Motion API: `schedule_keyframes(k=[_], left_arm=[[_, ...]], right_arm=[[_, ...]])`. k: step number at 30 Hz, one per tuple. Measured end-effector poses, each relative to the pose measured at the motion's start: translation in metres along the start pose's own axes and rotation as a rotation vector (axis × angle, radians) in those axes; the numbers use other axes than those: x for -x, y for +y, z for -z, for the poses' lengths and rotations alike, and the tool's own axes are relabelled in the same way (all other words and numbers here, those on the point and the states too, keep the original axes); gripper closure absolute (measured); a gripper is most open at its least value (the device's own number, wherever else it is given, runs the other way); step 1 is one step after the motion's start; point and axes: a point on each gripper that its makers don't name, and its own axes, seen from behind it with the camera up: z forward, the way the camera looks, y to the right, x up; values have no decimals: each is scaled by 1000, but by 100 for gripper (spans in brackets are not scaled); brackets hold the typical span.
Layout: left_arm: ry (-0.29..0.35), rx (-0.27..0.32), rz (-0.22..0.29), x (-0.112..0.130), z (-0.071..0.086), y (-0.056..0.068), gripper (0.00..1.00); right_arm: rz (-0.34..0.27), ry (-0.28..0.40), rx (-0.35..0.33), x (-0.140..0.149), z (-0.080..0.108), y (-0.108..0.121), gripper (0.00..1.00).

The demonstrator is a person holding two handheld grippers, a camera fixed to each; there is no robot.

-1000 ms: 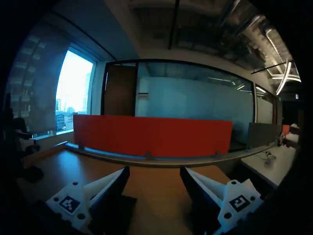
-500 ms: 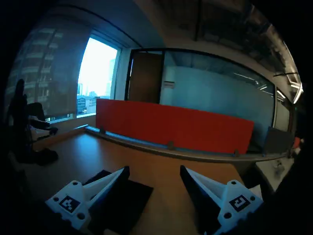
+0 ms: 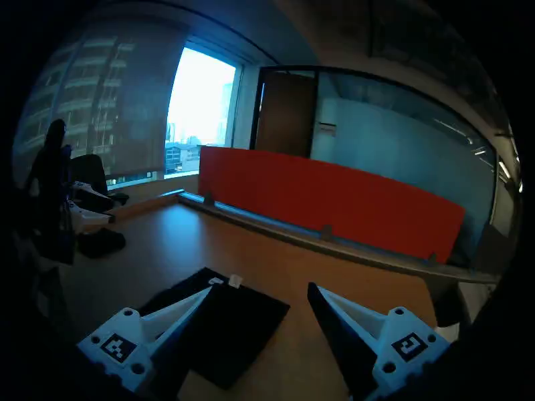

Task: Fold towel

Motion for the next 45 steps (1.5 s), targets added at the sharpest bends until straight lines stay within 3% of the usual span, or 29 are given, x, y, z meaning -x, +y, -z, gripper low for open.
schedule_keyframes(k=[12, 38, 45], left_arm=[[-72, 74, -40, 44, -14, 25, 3], [-304, 218, -127, 171, -59, 73, 3], [-366, 255, -122, 195, -66, 85, 3]], right_arm=[[22, -87, -36, 45, -12, -11, 0], [56, -346, -151, 195, -44, -54, 0], [54, -398, -181, 225, -47, -62, 0]])
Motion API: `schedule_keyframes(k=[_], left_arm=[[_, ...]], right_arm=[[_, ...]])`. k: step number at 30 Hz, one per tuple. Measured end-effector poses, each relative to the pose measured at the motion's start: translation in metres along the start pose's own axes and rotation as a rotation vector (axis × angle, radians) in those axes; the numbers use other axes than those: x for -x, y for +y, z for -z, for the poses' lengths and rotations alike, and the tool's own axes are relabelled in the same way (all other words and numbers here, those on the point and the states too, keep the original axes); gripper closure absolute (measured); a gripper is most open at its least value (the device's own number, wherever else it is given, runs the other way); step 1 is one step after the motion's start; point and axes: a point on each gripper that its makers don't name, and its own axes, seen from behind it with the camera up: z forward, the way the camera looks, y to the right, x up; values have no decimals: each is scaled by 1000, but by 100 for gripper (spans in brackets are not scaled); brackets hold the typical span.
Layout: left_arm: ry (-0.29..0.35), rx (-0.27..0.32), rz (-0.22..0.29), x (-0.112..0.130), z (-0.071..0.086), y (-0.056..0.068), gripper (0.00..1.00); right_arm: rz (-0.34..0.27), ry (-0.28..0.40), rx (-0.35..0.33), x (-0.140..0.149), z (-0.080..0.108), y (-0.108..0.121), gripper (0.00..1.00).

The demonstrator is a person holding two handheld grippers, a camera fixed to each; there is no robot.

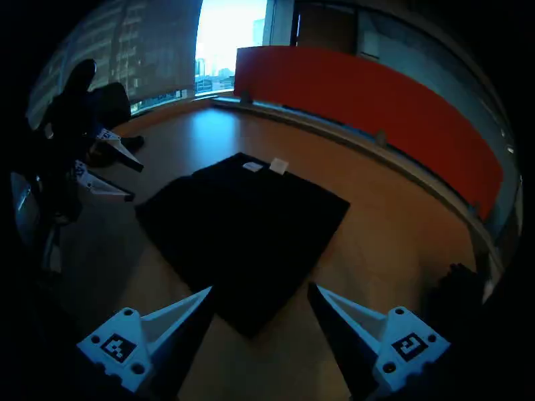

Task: Fold towel

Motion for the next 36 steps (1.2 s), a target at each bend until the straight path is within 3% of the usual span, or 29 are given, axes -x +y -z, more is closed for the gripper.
schedule_keyframes(k=[14, 20, 30, 36], left_arm=[[-127, 31, -20, 35, -21, 12, 3], [-140, 48, -15, 37, -25, 17, 3], [-150, 63, 2, 39, -25, 21, 12], [-153, 73, 1, 39, -25, 23, 17]], right_arm=[[8, -102, -52, 40, -12, -9, 1], [1, -120, -74, 47, -14, -11, 4], [5, -146, -102, 56, -13, -15, 17], [-3, -147, -112, 57, -11, -15, 32]])
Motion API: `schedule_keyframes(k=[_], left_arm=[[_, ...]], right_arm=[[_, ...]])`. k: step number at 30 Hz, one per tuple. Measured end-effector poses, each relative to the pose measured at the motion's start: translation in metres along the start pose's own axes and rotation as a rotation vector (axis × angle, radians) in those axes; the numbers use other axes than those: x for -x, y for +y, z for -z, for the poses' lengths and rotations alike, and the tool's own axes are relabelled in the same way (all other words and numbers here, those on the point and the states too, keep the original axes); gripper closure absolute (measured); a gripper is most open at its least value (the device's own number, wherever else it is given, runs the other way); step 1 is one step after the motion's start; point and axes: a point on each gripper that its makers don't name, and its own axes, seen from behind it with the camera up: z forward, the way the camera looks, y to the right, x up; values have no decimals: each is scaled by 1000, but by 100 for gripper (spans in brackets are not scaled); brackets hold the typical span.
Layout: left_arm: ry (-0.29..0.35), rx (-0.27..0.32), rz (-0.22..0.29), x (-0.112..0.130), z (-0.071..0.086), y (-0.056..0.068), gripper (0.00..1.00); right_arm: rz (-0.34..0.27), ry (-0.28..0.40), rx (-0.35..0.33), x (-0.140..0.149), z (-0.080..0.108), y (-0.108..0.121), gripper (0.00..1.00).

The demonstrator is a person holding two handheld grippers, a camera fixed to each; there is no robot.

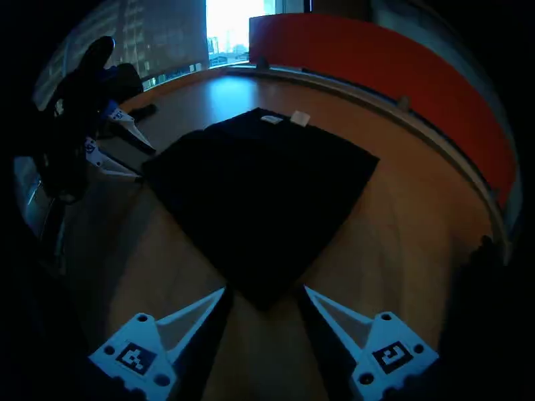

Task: Fold towel

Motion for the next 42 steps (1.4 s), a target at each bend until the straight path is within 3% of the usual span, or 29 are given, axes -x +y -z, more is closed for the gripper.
schedule_keyframes(k=[8, 14, 20, 22, 24, 26, 35, 42], left_arm=[[0, 2, -1, 0, 0, 2, 23], [-6, 11, -10, 0, 0, 6, 32], [-8, 17, -21, -1, 0, 11, 49], [-7, 15, -21, -1, -1, 11, 64], [-8, 10, -17, -2, -2, 11, 80], [-10, 2, -9, -3, -2, 10, 85], [-26, 6, 10, -3, 3, 10, 88], [-10, -2, 24, -12, 18, 12, 88]], right_arm=[[-9, -7, 3, 0, 0, 5, 56], [8, -7, -5, 0, -1, 1, 66], [8, -10, -12, 0, -2, -1, 83], [6, -11, -12, 0, -2, -1, 86], [4, -11, -10, 0, -1, -1, 88], [4, -10, -6, 1, 0, 0, 88], [-4, 18, -6, -7, 8, -4, 88], [4, 46, 1, -21, 23, -5, 88]])
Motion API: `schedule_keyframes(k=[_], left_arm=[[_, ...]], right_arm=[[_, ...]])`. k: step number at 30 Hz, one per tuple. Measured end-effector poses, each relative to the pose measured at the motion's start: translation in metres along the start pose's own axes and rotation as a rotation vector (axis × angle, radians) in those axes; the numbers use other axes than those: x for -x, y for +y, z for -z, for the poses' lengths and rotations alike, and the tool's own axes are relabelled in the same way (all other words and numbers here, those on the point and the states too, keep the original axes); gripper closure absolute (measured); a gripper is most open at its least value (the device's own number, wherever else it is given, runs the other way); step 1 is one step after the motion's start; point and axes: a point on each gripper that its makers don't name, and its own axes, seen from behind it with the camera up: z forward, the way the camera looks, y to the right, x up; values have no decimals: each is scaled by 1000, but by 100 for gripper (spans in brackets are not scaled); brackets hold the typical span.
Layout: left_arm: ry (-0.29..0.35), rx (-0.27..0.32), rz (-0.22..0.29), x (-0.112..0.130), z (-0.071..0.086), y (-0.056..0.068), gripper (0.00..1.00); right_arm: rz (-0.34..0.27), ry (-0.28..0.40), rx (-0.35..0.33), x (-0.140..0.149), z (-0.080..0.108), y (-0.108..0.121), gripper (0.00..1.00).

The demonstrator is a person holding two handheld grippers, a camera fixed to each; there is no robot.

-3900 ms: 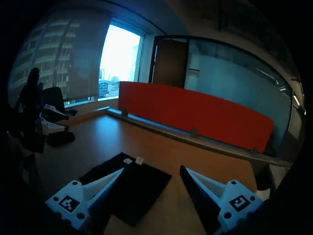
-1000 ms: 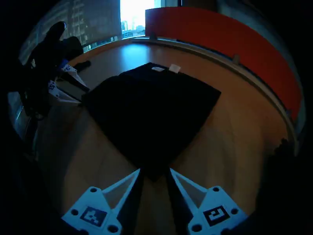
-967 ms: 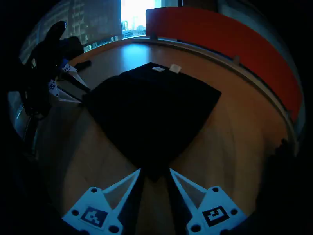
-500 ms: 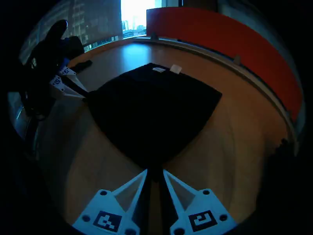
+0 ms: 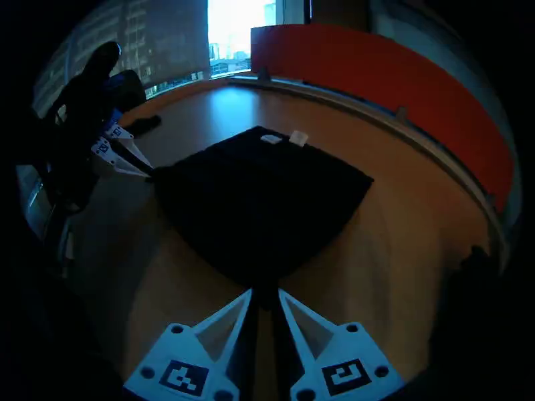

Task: Fold towel

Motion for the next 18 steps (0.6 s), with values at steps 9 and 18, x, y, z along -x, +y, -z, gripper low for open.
schedule_keyframes(k=[9, 18], left_arm=[[6, 15, 14, -8, 27, 10, 88], [7, 19, 12, -13, 55, 16, 88]], right_arm=[[2, 35, 6, -19, 26, -6, 88], [12, 48, -10, -31, 52, -17, 88]])
